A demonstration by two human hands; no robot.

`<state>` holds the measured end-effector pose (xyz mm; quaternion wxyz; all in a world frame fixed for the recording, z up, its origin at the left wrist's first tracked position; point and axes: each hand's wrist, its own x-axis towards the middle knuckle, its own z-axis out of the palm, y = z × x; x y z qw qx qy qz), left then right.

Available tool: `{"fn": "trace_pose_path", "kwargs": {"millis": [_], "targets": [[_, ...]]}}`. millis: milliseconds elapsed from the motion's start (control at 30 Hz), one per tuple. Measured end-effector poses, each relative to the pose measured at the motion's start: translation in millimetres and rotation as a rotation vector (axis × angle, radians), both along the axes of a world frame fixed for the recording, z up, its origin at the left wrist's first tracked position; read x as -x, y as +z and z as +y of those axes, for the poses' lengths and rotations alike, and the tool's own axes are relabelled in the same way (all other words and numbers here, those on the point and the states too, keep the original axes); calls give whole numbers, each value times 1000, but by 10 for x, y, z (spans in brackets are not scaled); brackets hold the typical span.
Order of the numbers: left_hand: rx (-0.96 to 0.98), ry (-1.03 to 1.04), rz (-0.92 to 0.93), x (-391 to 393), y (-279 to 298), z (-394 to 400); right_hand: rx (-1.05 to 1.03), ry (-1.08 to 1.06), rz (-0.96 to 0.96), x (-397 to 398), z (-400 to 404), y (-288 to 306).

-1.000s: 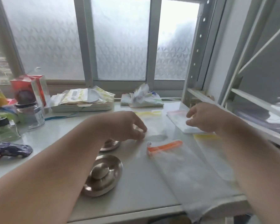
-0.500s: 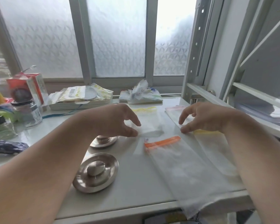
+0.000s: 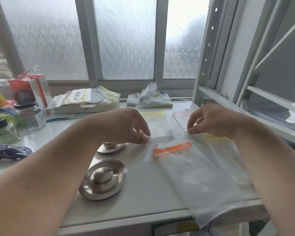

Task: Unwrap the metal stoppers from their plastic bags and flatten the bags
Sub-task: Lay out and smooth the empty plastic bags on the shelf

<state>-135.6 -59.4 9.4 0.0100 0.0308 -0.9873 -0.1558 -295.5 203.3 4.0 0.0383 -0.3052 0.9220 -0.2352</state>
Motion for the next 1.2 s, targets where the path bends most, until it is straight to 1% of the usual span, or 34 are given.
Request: {"fn": "trace_pose_path", "kwargs": {"millis": [67, 167, 233, 333, 433, 533, 567, 633, 700, 833, 933, 1033, 1133, 1200], "targets": [[2, 4, -3, 0, 5, -4, 11, 4, 2, 13, -10, 2], [-31, 5, 7, -57, 67, 48, 145, 6, -46, -34, 3, 18], [-25, 28, 24, -108, 159, 73, 189, 15, -9, -95, -10, 122], [47, 36, 14, -289, 343, 188, 156, 30, 86, -298, 68, 431], [172, -13, 74, -631, 398, 564, 36, 85, 199, -747, 291, 579], [217, -105, 49, -1026, 156, 1027, -165, 201, 200, -1317, 527, 382], [209, -125, 23, -1104, 51, 1132, -188, 232, 197, -1454, 586, 280], [237, -155, 13, -1207, -92, 1264, -123, 263, 195, -1634, 675, 105], [297, -171, 54, -1274, -154, 1304, -65, 283, 179, -1740, 731, -14], [317, -191, 166, -1395, -238, 1324, -72, 353, 115, -1985, 763, -149], [334, -162, 218, -1424, -340, 1360, -40, 313, 152, -2016, 774, -243], [334, -165, 231, -1430, -318, 1396, -45, 241, 197, -1987, 806, -263], [363, -131, 212, -1392, -280, 1367, -25, 233, 173, -2004, 823, -263], [345, -113, 204, -1378, -259, 1317, -20, 239, 152, -2026, 782, -280]]}}
